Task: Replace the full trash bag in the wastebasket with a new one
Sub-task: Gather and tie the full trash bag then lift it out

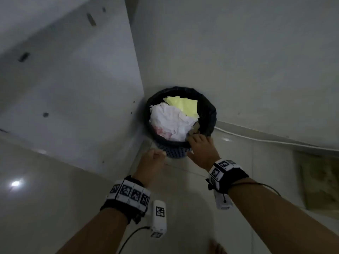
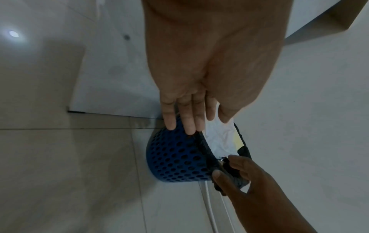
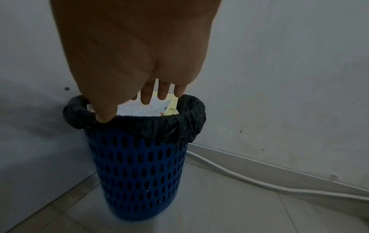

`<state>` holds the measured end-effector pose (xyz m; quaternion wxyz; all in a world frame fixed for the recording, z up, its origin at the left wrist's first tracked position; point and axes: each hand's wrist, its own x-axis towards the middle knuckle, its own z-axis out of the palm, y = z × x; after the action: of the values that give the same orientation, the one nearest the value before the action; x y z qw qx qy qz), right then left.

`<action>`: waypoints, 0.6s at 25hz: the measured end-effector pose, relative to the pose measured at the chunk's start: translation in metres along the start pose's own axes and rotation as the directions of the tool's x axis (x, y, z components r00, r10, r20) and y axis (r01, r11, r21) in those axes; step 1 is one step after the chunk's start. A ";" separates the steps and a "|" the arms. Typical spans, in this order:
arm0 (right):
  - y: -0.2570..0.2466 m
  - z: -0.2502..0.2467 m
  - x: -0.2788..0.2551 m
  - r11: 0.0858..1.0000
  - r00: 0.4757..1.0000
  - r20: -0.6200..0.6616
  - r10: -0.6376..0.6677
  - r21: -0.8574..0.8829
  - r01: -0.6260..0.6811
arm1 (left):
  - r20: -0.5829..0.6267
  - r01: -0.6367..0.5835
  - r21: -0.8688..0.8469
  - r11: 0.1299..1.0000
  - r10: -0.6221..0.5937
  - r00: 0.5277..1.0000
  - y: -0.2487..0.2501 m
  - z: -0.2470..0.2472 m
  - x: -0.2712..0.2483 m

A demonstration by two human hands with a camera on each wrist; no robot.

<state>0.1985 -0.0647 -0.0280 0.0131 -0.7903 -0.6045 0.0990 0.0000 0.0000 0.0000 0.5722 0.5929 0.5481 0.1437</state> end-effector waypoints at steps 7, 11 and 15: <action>0.009 0.053 0.020 0.958 0.938 -0.270 -0.218 -0.241 0.153 | 0.140 0.088 -0.278 0.956 -0.050 0.989 -0.051 0.033 0.057; 0.003 0.046 -0.016 0.950 0.944 -0.155 -0.290 -0.166 0.265 | 0.277 0.152 -0.444 0.883 -0.026 0.960 -0.077 0.043 0.038; 0.001 0.042 -0.055 0.938 0.942 0.009 -0.335 -0.094 0.334 | 0.299 0.173 -0.569 0.804 0.006 0.954 -0.108 0.049 0.006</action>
<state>0.1781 -0.1221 -0.0612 -0.0055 -0.6762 -0.7339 0.0639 -0.0109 -0.0488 -0.1078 0.8063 0.3757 0.4138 0.1935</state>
